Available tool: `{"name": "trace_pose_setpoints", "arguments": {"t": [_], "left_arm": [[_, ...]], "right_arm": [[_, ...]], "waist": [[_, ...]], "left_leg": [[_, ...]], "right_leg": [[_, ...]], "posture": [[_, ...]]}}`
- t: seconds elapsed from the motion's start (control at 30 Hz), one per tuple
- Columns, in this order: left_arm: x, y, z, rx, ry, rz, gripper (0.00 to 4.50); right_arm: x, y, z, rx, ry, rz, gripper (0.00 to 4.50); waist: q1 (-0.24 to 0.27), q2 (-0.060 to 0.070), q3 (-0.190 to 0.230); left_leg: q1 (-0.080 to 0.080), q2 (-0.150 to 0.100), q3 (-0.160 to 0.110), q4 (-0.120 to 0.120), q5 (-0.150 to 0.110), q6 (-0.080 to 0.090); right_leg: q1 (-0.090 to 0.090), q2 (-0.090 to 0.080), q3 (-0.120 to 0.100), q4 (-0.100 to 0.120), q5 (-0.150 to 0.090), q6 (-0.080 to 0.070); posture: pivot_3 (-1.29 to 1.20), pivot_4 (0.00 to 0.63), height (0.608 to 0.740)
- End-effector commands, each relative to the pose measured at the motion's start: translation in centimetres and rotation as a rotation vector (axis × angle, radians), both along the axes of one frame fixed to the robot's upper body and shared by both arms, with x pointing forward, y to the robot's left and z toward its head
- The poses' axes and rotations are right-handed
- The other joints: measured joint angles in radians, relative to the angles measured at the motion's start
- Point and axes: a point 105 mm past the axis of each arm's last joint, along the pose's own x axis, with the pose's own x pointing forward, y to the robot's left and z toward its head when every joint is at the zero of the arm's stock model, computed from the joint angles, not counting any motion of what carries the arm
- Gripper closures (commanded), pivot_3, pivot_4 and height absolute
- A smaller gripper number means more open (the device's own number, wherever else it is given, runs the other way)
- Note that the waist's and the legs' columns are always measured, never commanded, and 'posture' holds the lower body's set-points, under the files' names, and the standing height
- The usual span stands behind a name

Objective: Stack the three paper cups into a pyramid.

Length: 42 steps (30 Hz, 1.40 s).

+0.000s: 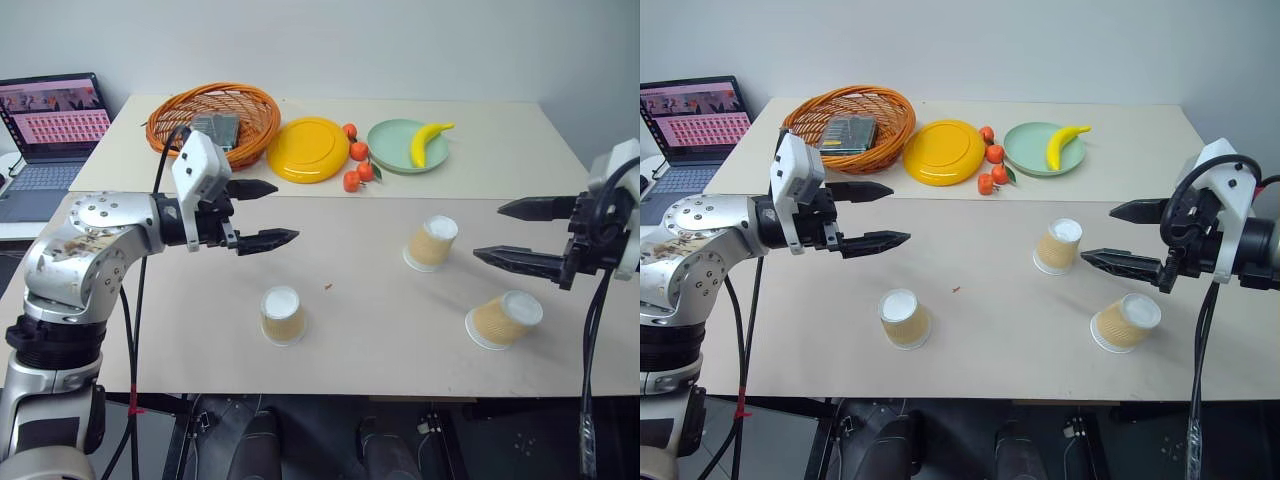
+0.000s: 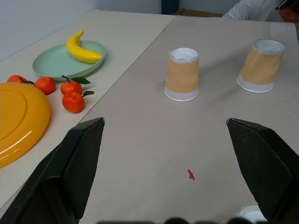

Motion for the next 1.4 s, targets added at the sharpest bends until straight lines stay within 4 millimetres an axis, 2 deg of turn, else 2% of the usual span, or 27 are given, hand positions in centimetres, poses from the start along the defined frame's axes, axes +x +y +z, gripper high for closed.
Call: {"name": "trace_pose_setpoints", "arguments": {"t": [0.03, 0.13, 0.3, 0.43, 0.57, 0.67, 0.87, 1.07, 1.4], "left_arm": [[-0.2, -0.5, 2.3, -0.059, -0.064, -0.036, 0.04], [-0.4, -1.7, 4.3, -0.168, -0.001, -0.149, 0.04], [-0.7, -3.0, 3.7, -0.147, 0.094, -0.237, 0.04], [-1.0, -3.9, 3.7, -0.134, 0.145, -0.320, 0.04], [-0.9, -4.7, 4.0, -0.118, 0.165, -0.378, 0.04], [-0.8, -5.0, 4.2, -0.118, 0.170, -0.400, 0.04], [-0.6, -5.2, 4.3, -0.099, 0.151, -0.399, 0.04], [-0.3, -4.7, 4.3, -0.092, 0.132, -0.358, 0.04], [-0.3, -3.7, 4.1, -0.083, 0.124, -0.312, 0.04]], "right_arm": [[0.0, 0.1, 1.0, 0.000, -0.061, -0.007, 0.00], [-0.1, 0.0, 1.1, 0.012, -0.095, -0.027, 0.00], [-0.4, -2.7, -0.1, 0.006, -0.116, -0.157, 0.00], [-2.1, -4.8, -1.8, 0.007, -0.091, -0.251, 0.00], [-3.9, -6.3, -4.4, 0.039, -0.035, -0.341, 0.00], [-4.5, -7.0, -5.6, 0.069, -0.020, -0.389, 0.00], [-4.9, -6.9, -7.1, 0.115, 0.013, -0.406, 0.00], [-3.2, -6.5, -8.2, 0.145, 0.023, -0.395, 0.00], [-2.0, -6.2, -9.3, 0.144, 0.050, -0.375, 0.00]], "waist": [[0.000, 0.000, 0.000], [0.009, -0.001, 0.000], [0.010, -0.001, 0.000], [0.010, -0.001, 0.000], [0.009, -0.001, 0.000], [0.001, -0.001, 0.000], [-0.020, -0.001, 0.000], [-0.022, -0.001, 0.000], [-0.018, -0.001, 0.000]], "left_leg": [[0.000, 0.000, 0.000, 0.000, 0.000, 0.000], [-0.001, 0.000, -0.001, 0.003, 0.000, 0.000], [-0.003, -0.001, -0.003, 0.007, -0.001, 0.001], [-0.003, -0.001, -0.004, 0.009, -0.001, 0.001], [-0.002, -0.001, -0.005, 0.010, -0.001, 0.001], [0.001, -0.001, -0.006, 0.011, -0.001, 0.001], [0.006, -0.001, -0.007, 0.011, 0.000, 0.001], [0.006, -0.001, -0.007, 0.011, 0.000, 0.001], [0.006, -0.001, -0.007, 0.010, 0.000, 0.001]], "right_leg": [[0.000, 0.000, 0.000, 0.000, 0.000, 0.000], [0.000, 0.000, -0.002, 0.002, 0.000, 0.000], [0.000, 0.000, -0.003, 0.005, -0.001, 0.001], [0.000, 0.000, -0.004, 0.008, -0.001, 0.001], [0.002, 0.000, -0.005, 0.009, -0.001, 0.001], [0.007, 0.000, -0.006, 0.008, -0.003, 0.005], [0.011, 0.000, -0.006, 0.008, -0.004, 0.006], [0.012, 0.000, -0.006, 0.008, -0.004, 0.006], [0.012, 0.000, -0.006, 0.007, -0.005, 0.006]], "posture": [[0.00, 0.150, 0.732], [0.00, 0.150, 0.732], [0.00, 0.150, 0.732], [0.00, 0.150, 0.732], [0.00, 0.150, 0.732], [0.00, 0.150, 0.732], [0.00, 0.150, 0.732], [0.00, 0.150, 0.732], [0.00, 0.150, 0.732]]}}
